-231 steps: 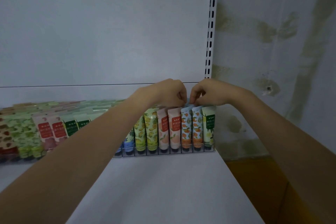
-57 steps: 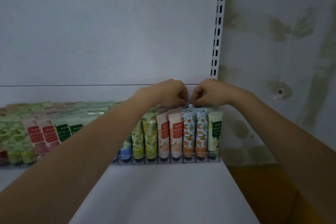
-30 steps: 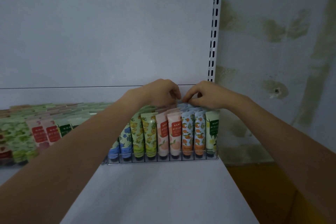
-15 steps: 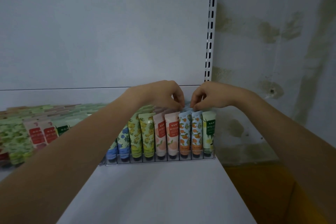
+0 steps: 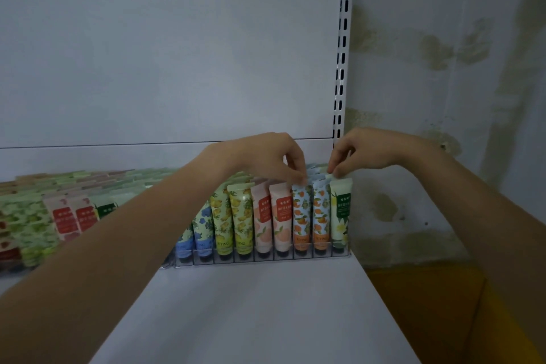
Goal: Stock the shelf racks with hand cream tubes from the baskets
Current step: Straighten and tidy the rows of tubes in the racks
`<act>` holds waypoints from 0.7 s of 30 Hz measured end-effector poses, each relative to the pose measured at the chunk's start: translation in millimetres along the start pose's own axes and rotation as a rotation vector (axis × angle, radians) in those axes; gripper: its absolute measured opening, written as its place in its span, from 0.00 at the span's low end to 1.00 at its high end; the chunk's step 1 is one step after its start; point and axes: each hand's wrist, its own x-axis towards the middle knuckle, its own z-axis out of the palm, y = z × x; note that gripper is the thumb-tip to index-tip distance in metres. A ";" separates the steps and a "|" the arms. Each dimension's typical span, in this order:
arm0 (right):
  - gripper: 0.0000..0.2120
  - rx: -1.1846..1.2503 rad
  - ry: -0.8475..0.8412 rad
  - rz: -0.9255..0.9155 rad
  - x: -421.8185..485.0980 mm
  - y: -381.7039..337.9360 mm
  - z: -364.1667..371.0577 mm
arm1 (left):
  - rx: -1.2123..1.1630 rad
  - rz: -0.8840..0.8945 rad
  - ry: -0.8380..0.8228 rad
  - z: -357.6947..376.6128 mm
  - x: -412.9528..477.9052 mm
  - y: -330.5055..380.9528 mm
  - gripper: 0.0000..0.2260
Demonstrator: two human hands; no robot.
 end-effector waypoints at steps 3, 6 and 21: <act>0.09 -0.008 0.017 0.009 1.4 -0.3 3.3 | 0.002 0.007 -0.014 1.8 0.8 2.9 0.02; 0.08 0.022 0.074 -0.012 -1.4 -3.7 1.2 | -0.007 -0.005 -0.003 1.0 0.7 3.8 0.03; 0.03 0.058 0.038 -0.040 -8.3 -27.7 2.6 | 0.036 -0.027 0.096 -10.6 -5.4 -3.4 0.06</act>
